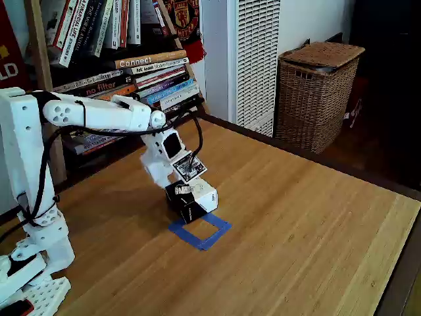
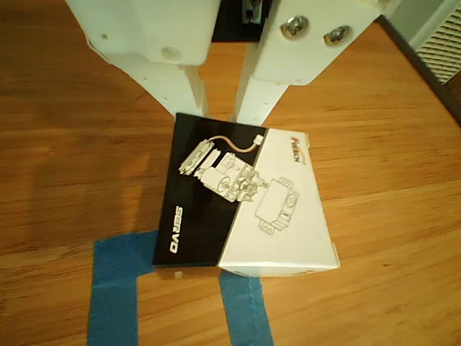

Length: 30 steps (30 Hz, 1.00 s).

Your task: Push the box on top of the target

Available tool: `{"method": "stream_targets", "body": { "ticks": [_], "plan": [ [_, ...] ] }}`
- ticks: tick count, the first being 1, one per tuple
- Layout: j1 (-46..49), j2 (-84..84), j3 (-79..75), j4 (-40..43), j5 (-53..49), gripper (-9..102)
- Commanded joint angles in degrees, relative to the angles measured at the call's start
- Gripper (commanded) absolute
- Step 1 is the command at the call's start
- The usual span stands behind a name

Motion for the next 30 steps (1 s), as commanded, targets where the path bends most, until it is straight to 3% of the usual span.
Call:
{"method": "stream_targets", "body": {
  "ticks": [1,30],
  "plan": [
    [1.14,3.78,0.62,-0.7,-0.7,0],
    [5.54,8.79,3.6,-0.62,-3.16,0]
  ]
}}
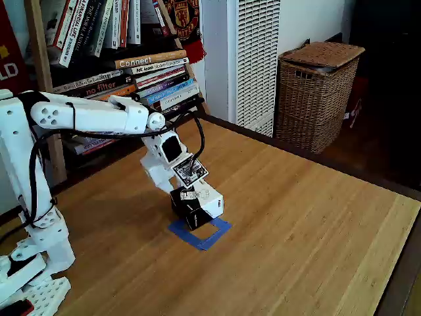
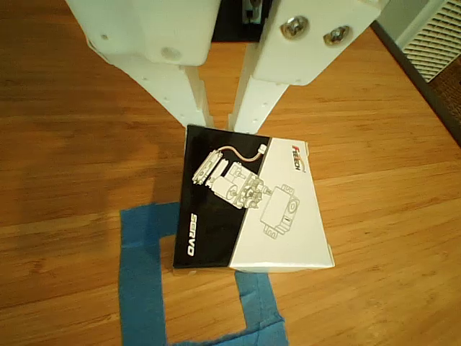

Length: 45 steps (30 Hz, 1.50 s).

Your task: Push the box on top of the target

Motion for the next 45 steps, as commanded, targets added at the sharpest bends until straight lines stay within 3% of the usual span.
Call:
{"method": "stream_targets", "body": {
  "ticks": [1,45],
  "plan": [
    [1.32,3.34,-0.79,-0.62,-0.62,0],
    [7.12,7.65,6.42,-1.23,-4.31,0]
  ]
}}
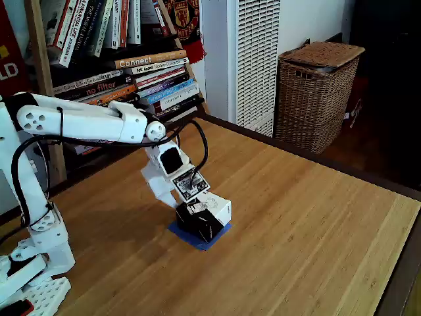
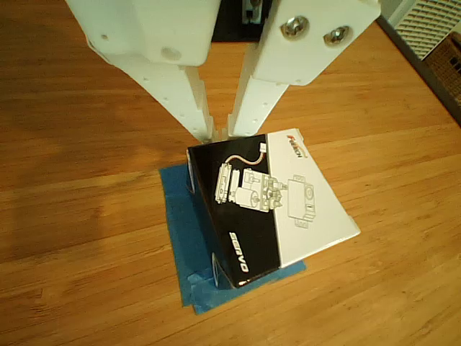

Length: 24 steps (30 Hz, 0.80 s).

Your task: Push the box on top of the target

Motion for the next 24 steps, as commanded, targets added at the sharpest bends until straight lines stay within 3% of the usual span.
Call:
{"method": "stream_targets", "body": {
  "ticks": [1,24],
  "plan": [
    [0.53,2.29,0.09,-1.14,-0.7,0],
    [-2.11,0.18,-0.79,-3.87,-0.7,0]
  ]
}}
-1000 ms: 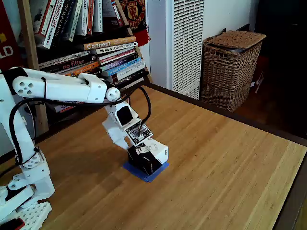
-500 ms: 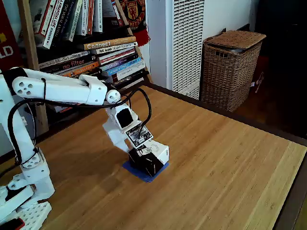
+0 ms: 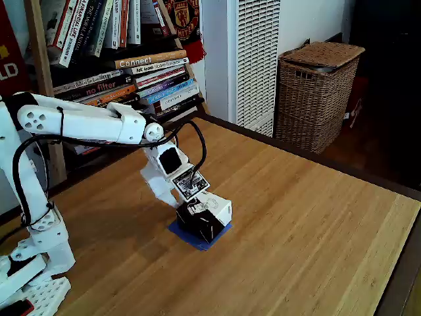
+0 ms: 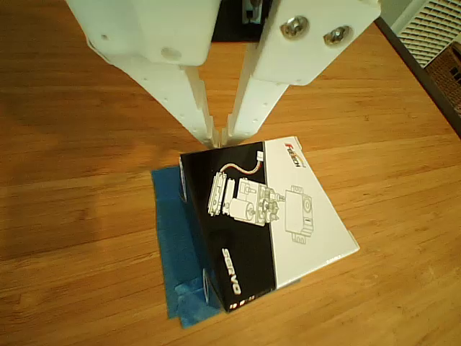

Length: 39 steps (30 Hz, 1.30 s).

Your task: Push the box on top of the target

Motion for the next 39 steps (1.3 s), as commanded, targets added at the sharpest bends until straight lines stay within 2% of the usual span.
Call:
{"method": "stream_targets", "body": {
  "ticks": [1,39],
  "plan": [
    [-0.44,0.09,-2.29,-0.88,-0.18,0],
    [0.53,-3.08,-8.09,-2.64,1.05,0]
  ]
}}
